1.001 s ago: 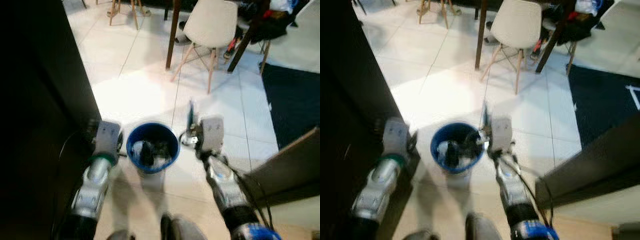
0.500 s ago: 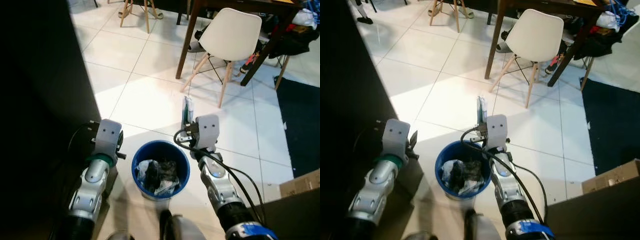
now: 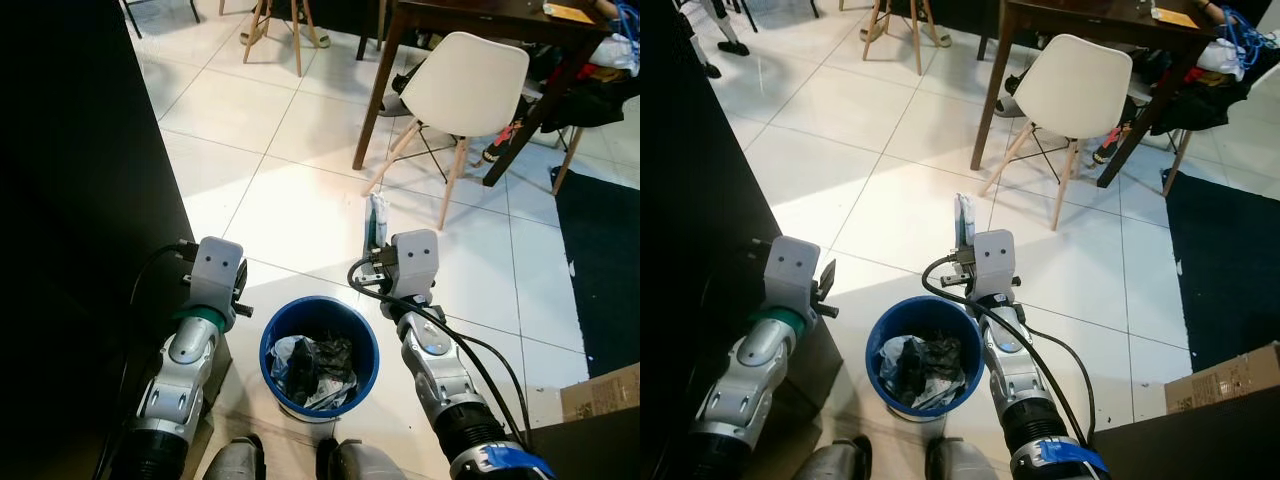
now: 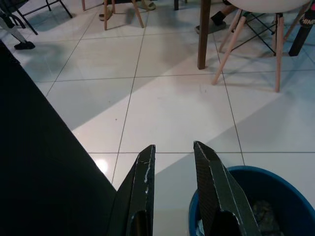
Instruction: Clean up the room
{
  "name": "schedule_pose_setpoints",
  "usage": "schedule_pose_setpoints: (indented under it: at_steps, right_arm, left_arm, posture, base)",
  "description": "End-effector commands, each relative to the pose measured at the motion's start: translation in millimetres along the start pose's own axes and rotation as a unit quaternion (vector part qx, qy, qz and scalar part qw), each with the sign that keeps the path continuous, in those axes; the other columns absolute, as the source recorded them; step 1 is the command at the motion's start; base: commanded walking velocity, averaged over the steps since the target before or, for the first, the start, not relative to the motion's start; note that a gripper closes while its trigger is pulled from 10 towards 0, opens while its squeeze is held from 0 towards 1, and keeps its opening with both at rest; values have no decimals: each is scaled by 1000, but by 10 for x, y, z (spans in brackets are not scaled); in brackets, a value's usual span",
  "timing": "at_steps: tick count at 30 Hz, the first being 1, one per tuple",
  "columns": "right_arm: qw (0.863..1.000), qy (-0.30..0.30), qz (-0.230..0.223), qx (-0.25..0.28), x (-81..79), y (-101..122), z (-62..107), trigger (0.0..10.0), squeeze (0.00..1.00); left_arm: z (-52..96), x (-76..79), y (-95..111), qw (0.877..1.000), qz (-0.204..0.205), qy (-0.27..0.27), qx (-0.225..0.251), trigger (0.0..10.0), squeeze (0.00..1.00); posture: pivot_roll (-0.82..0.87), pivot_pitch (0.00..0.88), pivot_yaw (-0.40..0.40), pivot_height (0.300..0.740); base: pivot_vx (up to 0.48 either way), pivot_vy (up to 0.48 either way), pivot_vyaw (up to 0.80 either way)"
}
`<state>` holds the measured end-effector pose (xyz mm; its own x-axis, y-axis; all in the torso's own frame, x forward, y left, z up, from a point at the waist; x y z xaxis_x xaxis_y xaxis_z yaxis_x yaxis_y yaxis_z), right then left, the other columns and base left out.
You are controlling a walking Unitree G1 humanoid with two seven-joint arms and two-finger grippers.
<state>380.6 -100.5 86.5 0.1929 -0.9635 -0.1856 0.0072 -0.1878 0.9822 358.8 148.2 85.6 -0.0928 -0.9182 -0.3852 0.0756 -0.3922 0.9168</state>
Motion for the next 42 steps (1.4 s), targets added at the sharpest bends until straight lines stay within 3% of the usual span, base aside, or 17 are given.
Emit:
schedule_pose_setpoints:
  at_steps: [1,6,9,10,11,12,14,23,24,25,33,36,42]
  right_arm:
    - [1000,1,5,-30,7,-150,34,10000,0]
    - [995,6,-14,-100,-87,-436,22,10000,0]
    - [992,14,-30,-118,-159,-496,-4,10000,0]
    - [992,17,-34,-121,-177,-504,-12,10000,408]
    - [991,18,-33,-126,-195,-511,-41,10000,506]
    - [991,18,-33,-126,-195,-511,-41,10000,506]
    - [990,11,-28,-138,-182,-535,-80,10000,1000]
    - [990,1,2,-143,-125,-530,-117,10000,1000]
    - [991,1,14,-131,-116,-489,-129,10000,173]
    - [992,2,23,-121,-111,-452,-138,10000,0]
    - [998,4,7,-54,-90,-206,-154,10000,0]
    - [1000,12,-16,-16,-105,-81,-87,10000,0]
    - [999,-3,-43,13,-41,-70,122,10000,0]
  left_arm:
    - [33,42,-119,1000,2,-7,-21,10000,0]
    - [45,52,-181,999,0,-15,-37,10000,0]
    - [57,45,-188,999,-1,-17,-38,10000,0]
    - [61,41,-187,999,-1,-17,-38,10000,0]
    - [76,24,-186,999,-1,-17,-37,10000,0]
    - [76,24,-186,999,-1,-17,-37,10000,0]
    - [117,-8,-191,999,-2,-15,-38,10000,0]
    - [182,-45,-208,999,0,-10,-42,10000,0]
    - [184,-44,-211,999,1,-9,-43,10000,0]
    - [185,-42,-212,999,1,-10,-43,10000,0]
    - [150,8,-173,999,6,-16,-38,10000,0]
    - [142,24,-150,999,6,-18,-34,10000,0]
    - [137,70,-98,999,11,-22,-26,10000,0]
  posture:
    - [-1,87,-7,740]
    - [6,99,-5,740]
    - [13,109,-2,740]
    - [13,109,-2,740]
    - [25,130,2,740]
    - [25,130,2,740]
    - [42,145,3,740]
    - [48,160,-2,740]
    - [45,161,-1,740]
    - [45,161,-1,740]
    - [22,154,-4,740]
    - [14,148,-4,740]
    - [-3,133,2,740]
  base:
    - [0,0,0]
    - [0,0,0]
    - [0,0,0]
    - [0,0,0]
    - [0,0,0]
    - [0,0,0]
    - [0,0,0]
    - [0,0,0]
    - [0,0,0]
    - [0,0,0]
    - [0,0,0]
    - [0,0,0]
    - [0,0,0]
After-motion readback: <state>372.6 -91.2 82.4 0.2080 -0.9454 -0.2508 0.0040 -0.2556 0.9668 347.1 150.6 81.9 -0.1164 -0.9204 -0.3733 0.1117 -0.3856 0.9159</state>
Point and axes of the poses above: a point about 5 cm out from each wrist's last joint towards the gripper, its own z axis pointing back from the gripper into the wrist, its own y axis along the axis of the wrist's last joint, x = y × z, the point moved 6 cm from there along -z, pointing out of the wrist towards the gripper, and after that the axes turned 12 degrees about -z, right-handed, at the moved point
